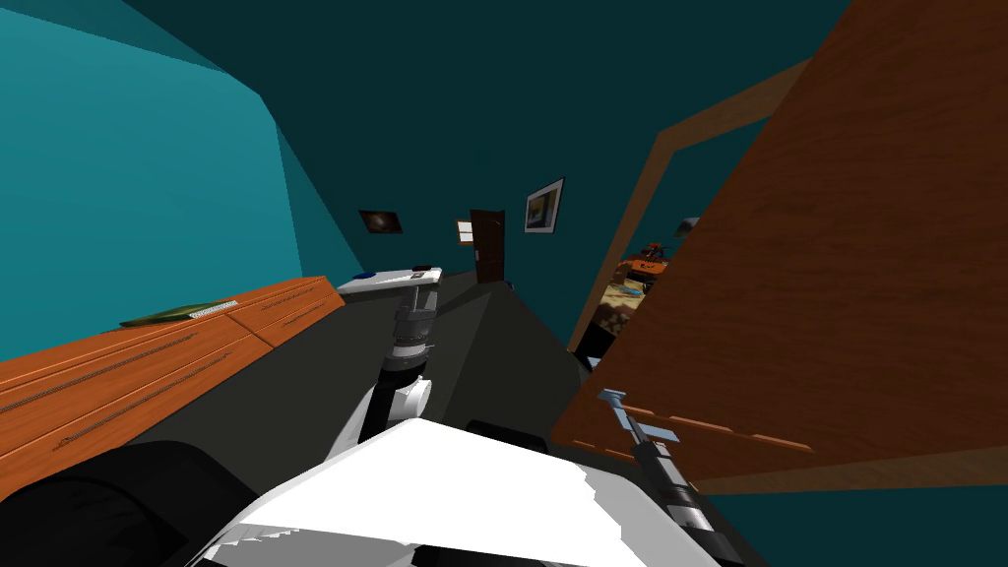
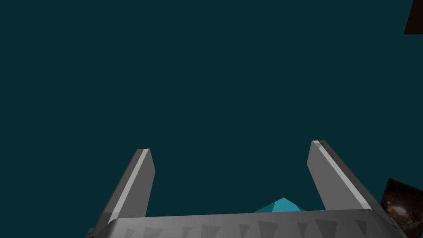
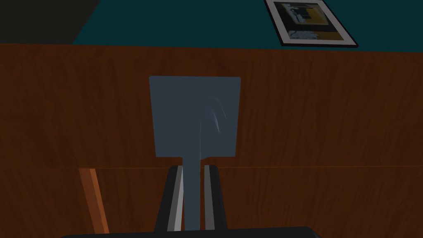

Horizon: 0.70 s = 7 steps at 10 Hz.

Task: Pull the door open

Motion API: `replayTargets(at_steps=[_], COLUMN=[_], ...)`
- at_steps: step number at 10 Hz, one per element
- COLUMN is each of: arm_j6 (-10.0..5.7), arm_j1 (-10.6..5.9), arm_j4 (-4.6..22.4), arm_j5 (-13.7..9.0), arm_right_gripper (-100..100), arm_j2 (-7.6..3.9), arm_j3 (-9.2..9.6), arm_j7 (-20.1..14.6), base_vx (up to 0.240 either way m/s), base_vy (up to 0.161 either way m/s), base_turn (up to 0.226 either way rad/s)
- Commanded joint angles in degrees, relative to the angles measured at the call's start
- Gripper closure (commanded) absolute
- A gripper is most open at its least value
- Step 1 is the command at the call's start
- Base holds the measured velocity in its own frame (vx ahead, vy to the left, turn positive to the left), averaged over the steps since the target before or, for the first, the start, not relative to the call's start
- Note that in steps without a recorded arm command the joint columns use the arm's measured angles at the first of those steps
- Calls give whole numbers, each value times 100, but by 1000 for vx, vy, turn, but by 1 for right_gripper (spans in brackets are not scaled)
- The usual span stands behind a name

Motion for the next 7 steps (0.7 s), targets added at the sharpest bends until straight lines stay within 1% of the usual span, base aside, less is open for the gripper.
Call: replayTargets(at_steps=[1,2,7], arm_j6=[-44,-79,-79], arm_j1=[-19,15,15], arm_j4=[50,56,56], arm_j5=[9,1,1], arm_right_gripper=[100,100,100], arm_j2=[12,-2,-2], arm_j3=[12,7,7], arm_j7=[0,-7,-7], base_vx=[0,0,0], base_vy=[6,5,0], base_turn=[18,15,0])
